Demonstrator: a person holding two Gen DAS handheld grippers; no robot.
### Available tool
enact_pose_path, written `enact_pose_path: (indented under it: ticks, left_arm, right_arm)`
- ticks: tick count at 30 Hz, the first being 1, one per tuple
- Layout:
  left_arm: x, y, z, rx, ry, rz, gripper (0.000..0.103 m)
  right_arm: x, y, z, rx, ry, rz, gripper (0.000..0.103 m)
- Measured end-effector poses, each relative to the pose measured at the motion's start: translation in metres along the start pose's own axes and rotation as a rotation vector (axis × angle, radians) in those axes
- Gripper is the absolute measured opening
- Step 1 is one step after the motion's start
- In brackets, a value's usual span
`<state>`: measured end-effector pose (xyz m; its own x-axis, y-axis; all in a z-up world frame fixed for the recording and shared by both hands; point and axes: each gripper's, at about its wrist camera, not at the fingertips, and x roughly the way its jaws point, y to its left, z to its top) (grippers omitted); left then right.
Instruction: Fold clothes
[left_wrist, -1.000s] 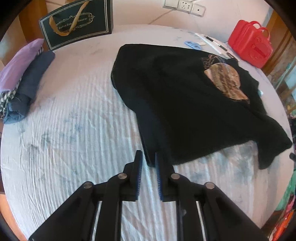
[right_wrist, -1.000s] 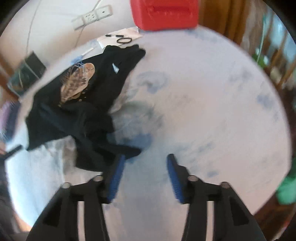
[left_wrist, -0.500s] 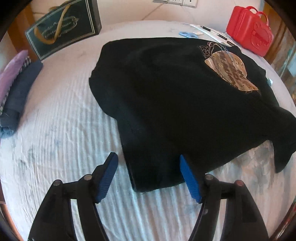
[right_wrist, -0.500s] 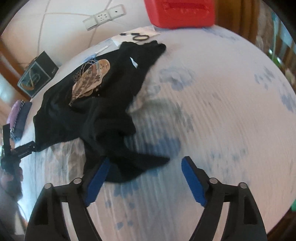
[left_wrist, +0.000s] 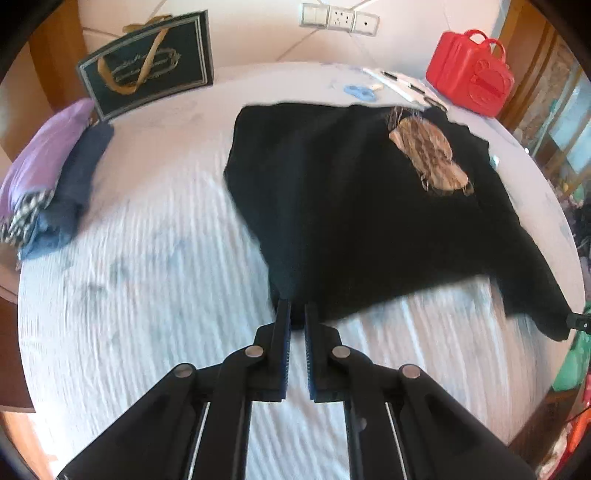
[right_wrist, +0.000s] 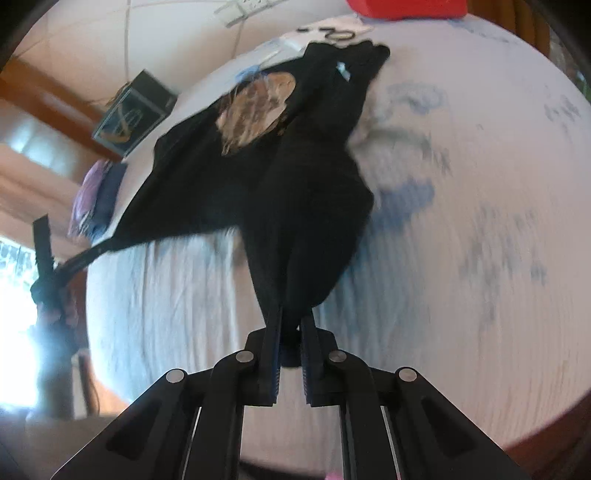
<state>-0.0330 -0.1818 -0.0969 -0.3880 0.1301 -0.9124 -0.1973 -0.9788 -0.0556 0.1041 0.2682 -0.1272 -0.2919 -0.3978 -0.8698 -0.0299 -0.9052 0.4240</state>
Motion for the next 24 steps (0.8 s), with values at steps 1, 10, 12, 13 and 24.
enact_pose_path:
  ticks: [1, 10, 12, 13, 24]
  left_arm:
    - [0.002, 0.003, -0.005, 0.01, 0.013, 0.012, 0.007]
    - [0.017, 0.025, -0.006, -0.086, 0.031, -0.063, 0.007]
    - [0.021, 0.022, 0.002, -0.093, 0.02, -0.058, 0.007]
    - [0.024, 0.02, 0.006, -0.089, 0.016, -0.049, 0.008]
    - [0.055, 0.002, 0.034, -0.084, -0.002, -0.001, 0.059]
  right_arm:
    - [-0.003, 0.001, -0.008, 0.004, 0.016, 0.004, 0.009]
    - [-0.013, -0.021, -0.021, 0.139, -0.057, -0.056, 0.029]
    - [-0.014, -0.019, -0.016, 0.135, -0.08, -0.079, 0.04]
    - [-0.014, -0.019, -0.014, 0.133, -0.09, -0.088, 0.048]
    - [0.001, -0.026, 0.017, 0.172, -0.159, -0.086, 0.079]
